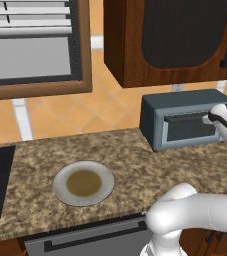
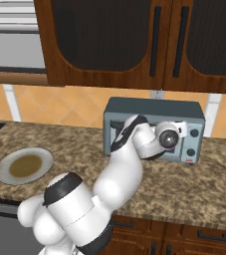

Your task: Pick up the kebab skewer and baguette bread, and place them inside the toaster oven. Close the toaster oven door and start by setting the timer.

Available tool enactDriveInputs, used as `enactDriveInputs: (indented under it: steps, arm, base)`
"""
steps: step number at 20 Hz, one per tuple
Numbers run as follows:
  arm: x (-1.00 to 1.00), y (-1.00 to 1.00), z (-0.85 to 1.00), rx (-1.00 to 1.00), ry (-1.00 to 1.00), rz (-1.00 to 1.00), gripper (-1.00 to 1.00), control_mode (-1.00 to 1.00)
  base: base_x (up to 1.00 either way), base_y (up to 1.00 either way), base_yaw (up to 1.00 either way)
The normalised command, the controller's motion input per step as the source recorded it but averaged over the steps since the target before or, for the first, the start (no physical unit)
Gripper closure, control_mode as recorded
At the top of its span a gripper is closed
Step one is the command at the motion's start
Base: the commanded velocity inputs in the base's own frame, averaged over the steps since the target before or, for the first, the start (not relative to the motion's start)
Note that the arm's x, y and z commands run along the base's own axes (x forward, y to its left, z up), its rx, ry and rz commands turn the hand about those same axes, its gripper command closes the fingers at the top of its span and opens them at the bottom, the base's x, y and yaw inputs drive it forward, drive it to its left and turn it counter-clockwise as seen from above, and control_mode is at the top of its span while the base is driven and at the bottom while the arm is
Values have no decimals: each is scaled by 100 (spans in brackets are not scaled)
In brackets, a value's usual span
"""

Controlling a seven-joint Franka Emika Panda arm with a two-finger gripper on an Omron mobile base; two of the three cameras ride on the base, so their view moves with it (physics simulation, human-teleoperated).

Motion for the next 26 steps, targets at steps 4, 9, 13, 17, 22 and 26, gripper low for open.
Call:
enactDriveInputs:
  steps: [4, 9, 13, 17, 22, 26]
  arm:
    - [-11, -8, 5, 0, 0, 0, -100, -100]
    - [-53, -33, 6, 0, 0, 0, -100, -100]
    - [-55, -42, 3, 1, 0, 0, -100, -100]
    - [-19, -60, 7, 4, 0, 0, -100, -100]
    - [-3, -55, 2, 3, 0, 0, -100, -100]
    - [0, -34, -25, 3, -7, 0, -100, -100]
  base:
    - [0, 0, 0]
    - [0, 0, 0]
    - [0, 0, 0]
    - [0, 0, 0]
    - [0, 0, 0]
    - [0, 0, 0]
